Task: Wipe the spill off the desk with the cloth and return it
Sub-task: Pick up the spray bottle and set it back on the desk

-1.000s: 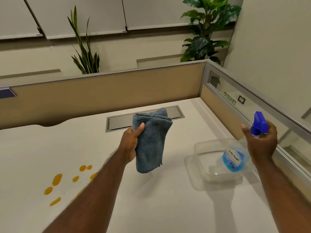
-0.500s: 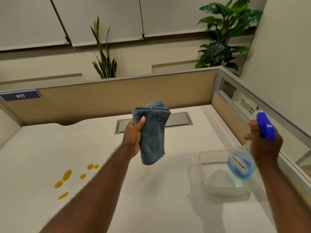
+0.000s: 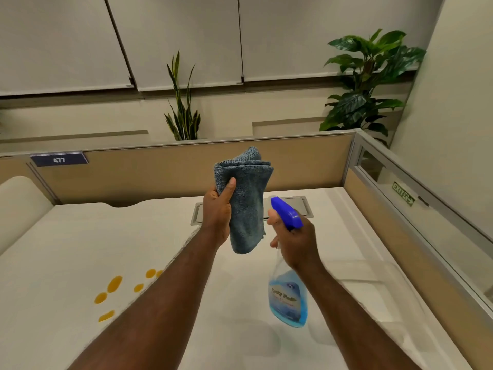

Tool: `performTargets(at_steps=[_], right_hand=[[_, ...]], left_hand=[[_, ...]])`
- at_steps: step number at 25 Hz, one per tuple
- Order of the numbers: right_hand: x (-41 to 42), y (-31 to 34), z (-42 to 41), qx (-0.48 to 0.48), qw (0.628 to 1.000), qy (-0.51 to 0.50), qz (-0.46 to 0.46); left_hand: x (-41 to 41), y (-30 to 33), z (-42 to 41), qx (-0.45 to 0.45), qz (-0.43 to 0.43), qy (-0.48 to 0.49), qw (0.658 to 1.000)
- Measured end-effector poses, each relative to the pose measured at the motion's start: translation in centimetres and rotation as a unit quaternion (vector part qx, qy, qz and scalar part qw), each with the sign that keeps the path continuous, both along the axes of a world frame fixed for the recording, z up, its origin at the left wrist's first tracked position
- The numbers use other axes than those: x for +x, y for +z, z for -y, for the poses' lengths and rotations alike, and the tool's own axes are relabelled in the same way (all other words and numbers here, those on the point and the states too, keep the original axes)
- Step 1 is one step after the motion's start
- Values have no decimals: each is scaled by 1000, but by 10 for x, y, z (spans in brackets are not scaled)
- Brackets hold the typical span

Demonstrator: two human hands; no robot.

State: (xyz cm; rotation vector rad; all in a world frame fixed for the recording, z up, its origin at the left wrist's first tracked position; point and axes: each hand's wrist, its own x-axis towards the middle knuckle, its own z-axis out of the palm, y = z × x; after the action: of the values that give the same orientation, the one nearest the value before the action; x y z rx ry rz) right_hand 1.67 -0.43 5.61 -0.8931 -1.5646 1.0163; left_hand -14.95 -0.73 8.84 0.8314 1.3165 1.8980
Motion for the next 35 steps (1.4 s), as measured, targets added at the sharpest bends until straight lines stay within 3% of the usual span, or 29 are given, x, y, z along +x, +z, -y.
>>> performTargets(at_steps=[10,28,35], right_hand=[[-37,0,13,26,998,-10,49],[-48,-12,19,32,996,-14,78],[-40,-28,20,28,995,-95,32]], left_hand=[[-8,-8,14,-14,61,-1,998],[-22,-19,19,-6,71,-31,997],[-28,-18,23,-17,69,-16,997]])
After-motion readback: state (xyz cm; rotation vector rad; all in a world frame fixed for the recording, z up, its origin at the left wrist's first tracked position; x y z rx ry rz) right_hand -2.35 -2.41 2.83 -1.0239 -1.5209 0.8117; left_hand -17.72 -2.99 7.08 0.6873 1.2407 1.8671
